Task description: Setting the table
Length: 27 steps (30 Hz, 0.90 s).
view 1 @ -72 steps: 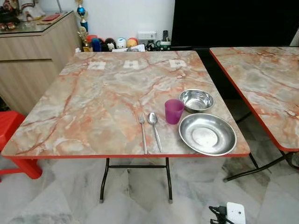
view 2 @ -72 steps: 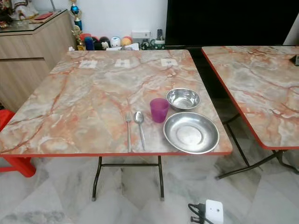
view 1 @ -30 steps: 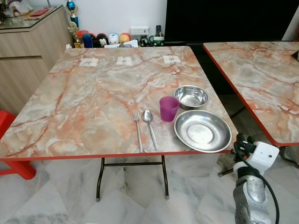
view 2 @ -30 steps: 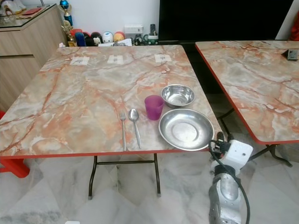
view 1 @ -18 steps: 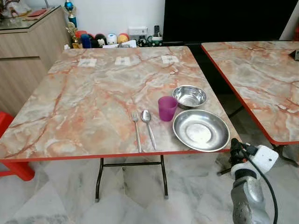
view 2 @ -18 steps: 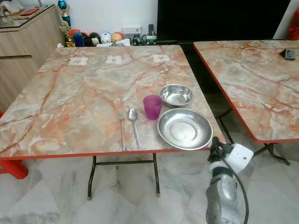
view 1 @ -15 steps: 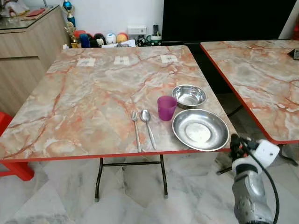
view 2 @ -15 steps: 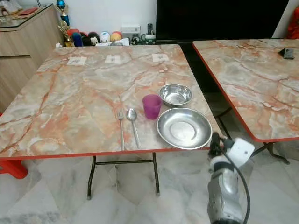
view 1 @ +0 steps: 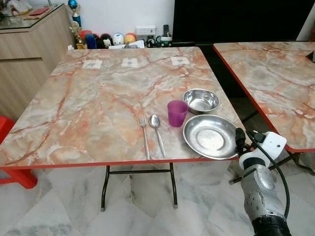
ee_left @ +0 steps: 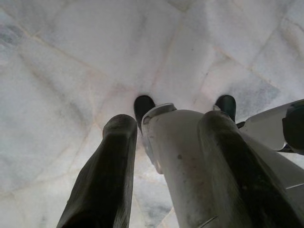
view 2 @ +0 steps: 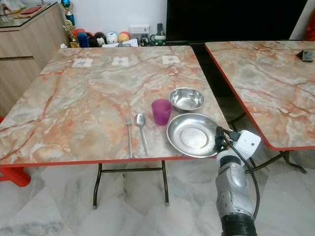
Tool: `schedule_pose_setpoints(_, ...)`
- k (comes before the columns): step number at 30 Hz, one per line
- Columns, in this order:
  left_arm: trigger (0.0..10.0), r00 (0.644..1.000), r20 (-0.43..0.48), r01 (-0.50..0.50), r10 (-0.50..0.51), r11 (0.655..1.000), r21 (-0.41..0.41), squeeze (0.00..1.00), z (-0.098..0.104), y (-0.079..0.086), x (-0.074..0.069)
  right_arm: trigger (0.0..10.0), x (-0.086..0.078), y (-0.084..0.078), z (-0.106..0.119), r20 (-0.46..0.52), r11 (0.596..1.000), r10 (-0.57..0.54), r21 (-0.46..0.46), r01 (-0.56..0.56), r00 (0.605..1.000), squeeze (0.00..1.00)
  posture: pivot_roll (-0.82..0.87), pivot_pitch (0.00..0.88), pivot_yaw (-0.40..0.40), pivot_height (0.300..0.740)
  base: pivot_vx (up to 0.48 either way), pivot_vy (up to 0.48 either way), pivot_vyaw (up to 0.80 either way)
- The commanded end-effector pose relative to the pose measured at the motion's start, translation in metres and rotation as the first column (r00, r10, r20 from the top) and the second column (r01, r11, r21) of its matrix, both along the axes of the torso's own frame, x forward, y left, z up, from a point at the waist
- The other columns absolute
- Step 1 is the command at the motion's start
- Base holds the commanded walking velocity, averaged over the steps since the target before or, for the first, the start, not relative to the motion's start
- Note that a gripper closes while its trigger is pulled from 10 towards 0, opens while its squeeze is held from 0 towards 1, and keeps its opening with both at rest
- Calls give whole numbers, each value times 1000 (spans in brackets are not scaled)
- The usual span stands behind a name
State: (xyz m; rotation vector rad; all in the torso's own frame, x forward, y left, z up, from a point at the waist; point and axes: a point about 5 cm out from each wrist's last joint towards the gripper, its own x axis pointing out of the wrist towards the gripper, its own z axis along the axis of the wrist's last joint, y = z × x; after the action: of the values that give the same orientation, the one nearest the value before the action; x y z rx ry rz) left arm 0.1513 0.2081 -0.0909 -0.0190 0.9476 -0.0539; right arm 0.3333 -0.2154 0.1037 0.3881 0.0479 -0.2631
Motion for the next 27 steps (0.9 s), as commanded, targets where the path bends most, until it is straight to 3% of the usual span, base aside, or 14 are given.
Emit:
schedule_pose_setpoints(1, 10000, 999, -40, 8, -8, 1000, 9, 0, -4, 3, -12, 10000, 2, -2, -1, -20, 1000, -7, 19, 7, 1000, 0, -42, 97, -28, 740, 0, 0, 0)
schedule_pose_setpoints(8, 10000, 999, -43, 10, -10, 1000, 10, 0, -5, 2, -13, 10000, 3, -7, -6, -61, 996, -47, 69, 51, 997, 0, -38, 98, -27, 740, 0, 0, 0)
schedule_pose_setpoints(27, 10000, 999, -32, 30, -30, 999, 10, 0, -4, -4, -9, 10000, 15, 4, -6, -116, 994, 19, 113, -6, 993, 0, -30, 89, -22, 740, 0, 0, 0)
